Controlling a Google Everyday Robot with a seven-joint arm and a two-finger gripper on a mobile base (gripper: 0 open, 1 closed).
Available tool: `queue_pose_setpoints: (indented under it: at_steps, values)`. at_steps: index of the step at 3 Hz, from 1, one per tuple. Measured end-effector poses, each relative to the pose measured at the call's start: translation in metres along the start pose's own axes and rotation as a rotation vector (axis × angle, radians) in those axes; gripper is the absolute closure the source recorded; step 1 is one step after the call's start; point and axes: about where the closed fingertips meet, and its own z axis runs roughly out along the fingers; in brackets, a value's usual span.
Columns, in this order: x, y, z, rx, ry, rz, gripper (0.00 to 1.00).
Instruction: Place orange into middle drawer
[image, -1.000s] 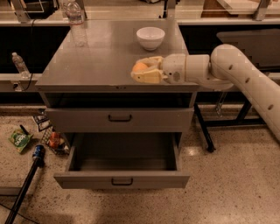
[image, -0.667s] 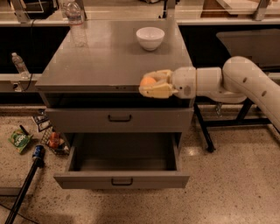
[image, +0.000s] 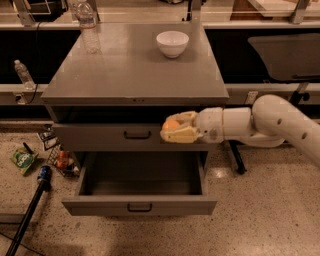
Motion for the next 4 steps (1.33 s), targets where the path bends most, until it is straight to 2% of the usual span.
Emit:
queue_pose_setpoints:
  at_steps: [1, 2, 4]
  values:
    - [0.051, 0.003, 0.024, 0.083, 0.049, 0.084, 1.0]
    - [0.092, -0.033, 0.052, 0.183, 0.113, 0.126, 1.0]
    - [0.089, -0.028, 0.051, 0.174, 0.107, 0.126, 1.0]
